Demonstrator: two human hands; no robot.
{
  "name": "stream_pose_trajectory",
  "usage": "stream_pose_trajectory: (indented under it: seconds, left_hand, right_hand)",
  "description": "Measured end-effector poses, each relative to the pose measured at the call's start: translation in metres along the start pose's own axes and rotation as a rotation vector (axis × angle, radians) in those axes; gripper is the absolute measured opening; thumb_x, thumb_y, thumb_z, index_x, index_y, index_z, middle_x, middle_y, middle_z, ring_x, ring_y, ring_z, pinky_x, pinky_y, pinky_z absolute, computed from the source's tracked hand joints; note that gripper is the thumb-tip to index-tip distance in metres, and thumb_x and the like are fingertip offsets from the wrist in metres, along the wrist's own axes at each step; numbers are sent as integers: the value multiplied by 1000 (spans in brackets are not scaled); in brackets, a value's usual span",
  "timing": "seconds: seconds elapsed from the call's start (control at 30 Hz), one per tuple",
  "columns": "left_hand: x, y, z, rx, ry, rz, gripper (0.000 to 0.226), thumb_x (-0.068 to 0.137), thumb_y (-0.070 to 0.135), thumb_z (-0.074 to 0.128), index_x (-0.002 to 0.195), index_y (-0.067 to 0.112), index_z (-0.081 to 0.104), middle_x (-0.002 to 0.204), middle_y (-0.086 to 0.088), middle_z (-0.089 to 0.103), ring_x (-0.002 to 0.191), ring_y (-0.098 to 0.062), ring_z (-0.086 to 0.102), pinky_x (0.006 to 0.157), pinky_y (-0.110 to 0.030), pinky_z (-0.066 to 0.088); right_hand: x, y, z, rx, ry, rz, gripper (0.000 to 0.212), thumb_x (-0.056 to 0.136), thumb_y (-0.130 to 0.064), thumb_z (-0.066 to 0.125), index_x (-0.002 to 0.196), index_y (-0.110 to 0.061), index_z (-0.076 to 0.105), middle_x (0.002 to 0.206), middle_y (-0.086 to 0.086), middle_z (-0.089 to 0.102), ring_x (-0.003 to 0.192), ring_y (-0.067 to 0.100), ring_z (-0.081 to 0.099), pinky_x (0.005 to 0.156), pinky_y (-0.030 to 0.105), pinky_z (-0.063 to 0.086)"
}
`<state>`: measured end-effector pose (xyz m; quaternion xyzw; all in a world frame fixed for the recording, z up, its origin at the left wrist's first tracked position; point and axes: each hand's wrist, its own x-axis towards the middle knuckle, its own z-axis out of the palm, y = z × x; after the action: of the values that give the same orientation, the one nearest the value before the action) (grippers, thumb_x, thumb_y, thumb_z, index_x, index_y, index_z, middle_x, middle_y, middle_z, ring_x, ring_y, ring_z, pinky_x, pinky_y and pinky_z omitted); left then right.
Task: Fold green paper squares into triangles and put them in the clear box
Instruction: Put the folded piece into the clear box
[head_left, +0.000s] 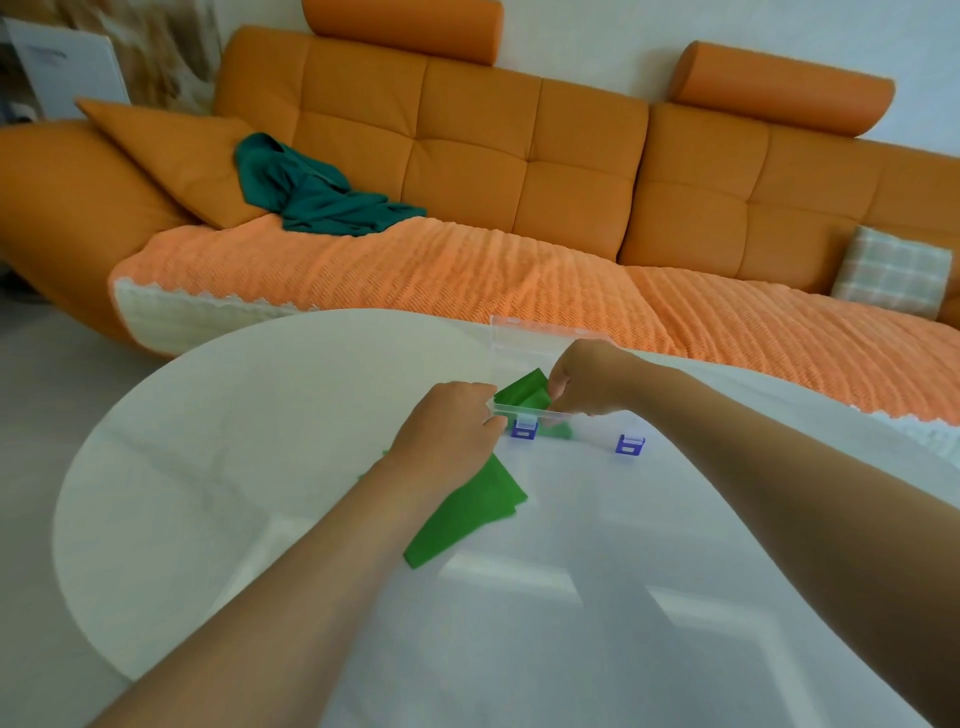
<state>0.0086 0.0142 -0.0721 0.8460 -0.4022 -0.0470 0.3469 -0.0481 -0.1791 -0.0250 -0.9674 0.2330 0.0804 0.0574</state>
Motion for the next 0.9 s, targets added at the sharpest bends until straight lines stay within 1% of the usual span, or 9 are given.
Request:
stream_pose_trajectory:
  seconds: [0.07,0.13,0.33,0.4,0.5,0.6,0.67,0.77,0.9]
  left_hand:
    - [0,0,0,9,6,0,31,97,22,53,121,5,64,108,-9,69,98,-26,63,86,-45,53]
    - [1,0,1,16,10,5,30,96,21,53,116,2,65,104,-10,69,94,-27,64,84,-46,54]
    - [0,1,0,33,5,18,30,95,23,54,116,4,65,101,-9,70,91,-27,65,81,-45,55]
    - [0,1,-1,35,2,17,30,95,24,54,115,3,65,100,-9,70,90,-27,65,80,-45,55]
    - [-1,2,-1,47,2,16,30,96,24,54,116,5,65,101,-8,70,90,-25,65,80,-45,55]
    - [-1,3,-1,59,6,17,30,96,24,55,117,6,64,102,-6,70,90,-24,65,81,-44,55]
    - [-1,3,0,60,4,18,30,96,25,55,118,6,64,103,-6,69,90,-23,65,81,-44,55]
    - [-2,4,-1,59,8,21,31,96,24,55,117,5,64,103,-6,70,90,-23,65,81,-44,55]
    - [-2,4,-2,60,5,27,31,96,25,55,120,7,64,103,-5,69,91,-23,64,82,-43,55]
  right_hand:
    - [2,-1,3,-57,58,30,21,83,-37,68,93,-21,76,95,0,74,85,19,67,72,35,57]
    - [2,0,3,-57,139,67,32,78,-51,73,91,-22,76,89,-3,72,83,16,65,62,29,52]
    - [-1,3,8,-33,188,-11,28,80,-50,74,99,-29,74,79,-16,57,72,6,51,54,24,38]
    - [-1,2,9,-14,221,-16,28,79,-51,74,99,-30,73,84,-15,61,75,8,53,55,24,39]
    - [-4,5,9,-83,243,33,36,76,-62,70,87,-28,73,85,-10,66,78,12,58,58,27,47]
    - [-8,7,11,-209,216,136,59,72,-77,61,71,-19,64,69,-4,60,62,15,54,50,26,40]
    - [-6,6,13,-165,189,169,62,71,-79,61,67,-17,60,67,-2,58,60,16,53,49,26,37]
    - [-2,4,14,-68,151,156,55,72,-74,65,68,-19,66,68,-3,60,62,17,56,50,26,37]
    - [1,2,16,-35,179,160,52,70,-71,68,73,-19,71,72,-3,66,63,17,58,50,25,38]
